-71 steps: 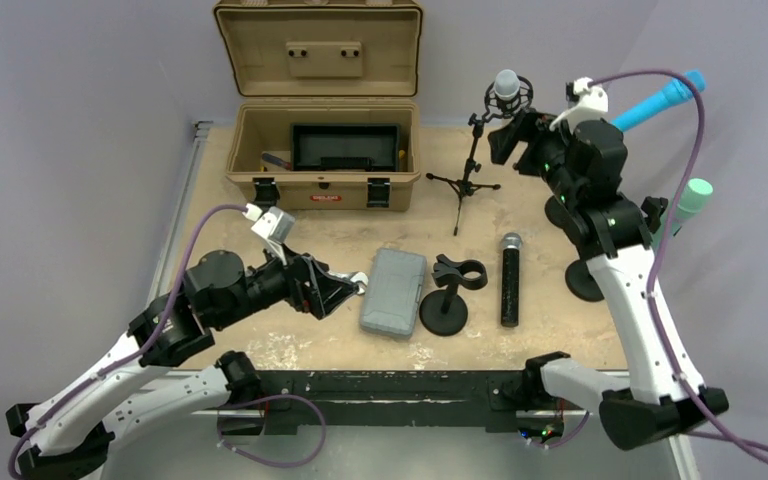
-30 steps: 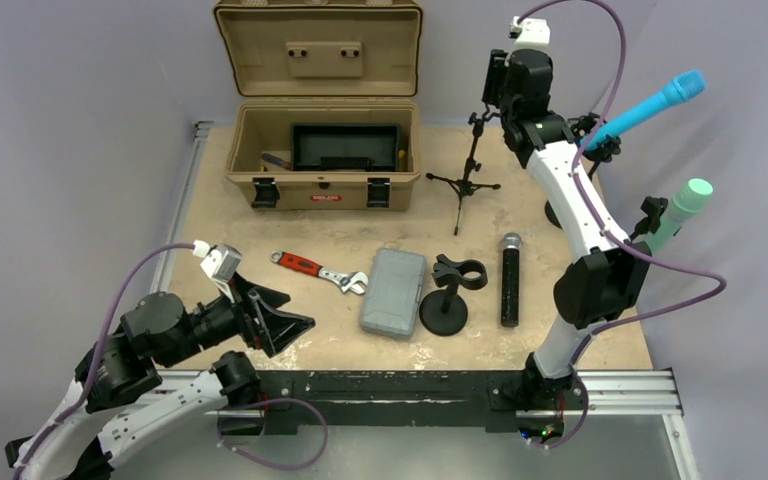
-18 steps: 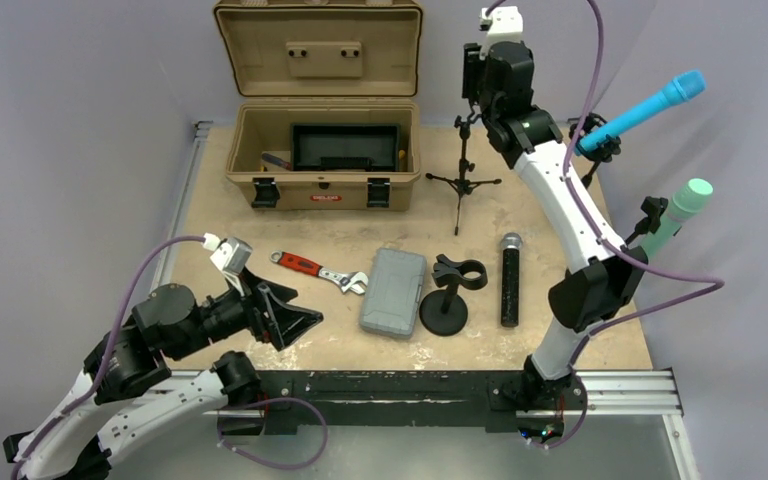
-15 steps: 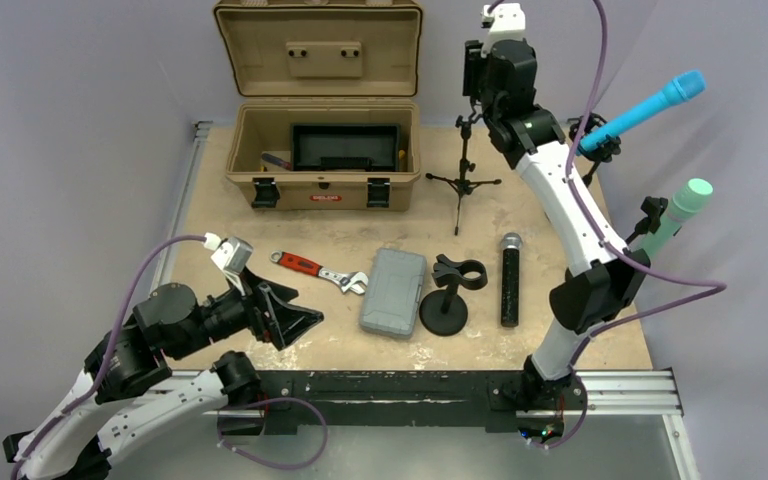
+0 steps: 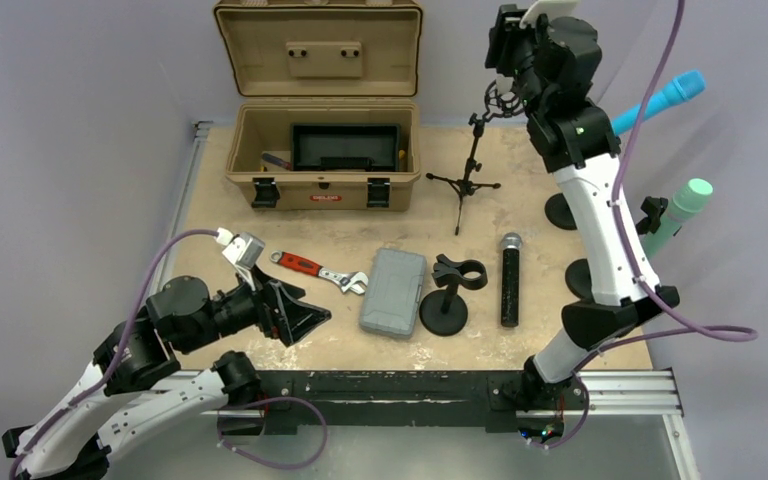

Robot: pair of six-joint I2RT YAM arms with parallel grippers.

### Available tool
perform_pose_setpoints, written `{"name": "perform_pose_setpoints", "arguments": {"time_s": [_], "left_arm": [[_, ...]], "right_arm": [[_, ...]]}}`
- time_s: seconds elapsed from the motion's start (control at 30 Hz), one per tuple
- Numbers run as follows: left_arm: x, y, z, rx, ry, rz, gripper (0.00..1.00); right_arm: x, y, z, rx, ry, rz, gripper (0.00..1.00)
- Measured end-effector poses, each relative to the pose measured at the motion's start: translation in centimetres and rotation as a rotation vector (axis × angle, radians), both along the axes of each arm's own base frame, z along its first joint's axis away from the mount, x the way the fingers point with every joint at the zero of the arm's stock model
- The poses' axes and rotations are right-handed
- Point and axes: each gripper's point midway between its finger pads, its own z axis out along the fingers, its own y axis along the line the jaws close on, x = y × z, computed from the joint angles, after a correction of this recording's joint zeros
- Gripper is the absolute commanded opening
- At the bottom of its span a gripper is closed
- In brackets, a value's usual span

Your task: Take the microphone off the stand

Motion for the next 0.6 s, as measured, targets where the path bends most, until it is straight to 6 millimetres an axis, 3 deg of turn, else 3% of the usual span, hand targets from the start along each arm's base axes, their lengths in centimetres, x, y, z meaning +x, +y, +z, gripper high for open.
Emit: {"name": "perform_pose_setpoints", "arguments": {"time_s": [0.17,0.33,0.47,0.53,0.6], "left_arm": [[0.0,-0.4,0.2,-0.014,0.008,-0.007,0.93],[0.1,-0.6,0.6,-0.027,0.002,-0.010,0.93],[0.1,-0.9,0.7,-0.028,0.005,-0.019,0.93],[0.1,-1.2,0.7,-0.029,0.009,-0.026,0.93],[0.1,-1.5,0.5,-0.024,0.016,-0.034,0.93]], "right_arm": [[-2.7,0.4,3.4,0.057,-0.060,0.076,0.00],[-7.7,0.1,5.8,0.122,-0.102,0.156,0.00],[-12.9,-0.2,5.0,0.172,-0.089,0.233,0.00],[-15.1,-0.5,3.6,0.189,-0.064,0.257,0.00],[-17.0,-0.7,1.0,0.196,-0.003,0.274,0.00]]}}
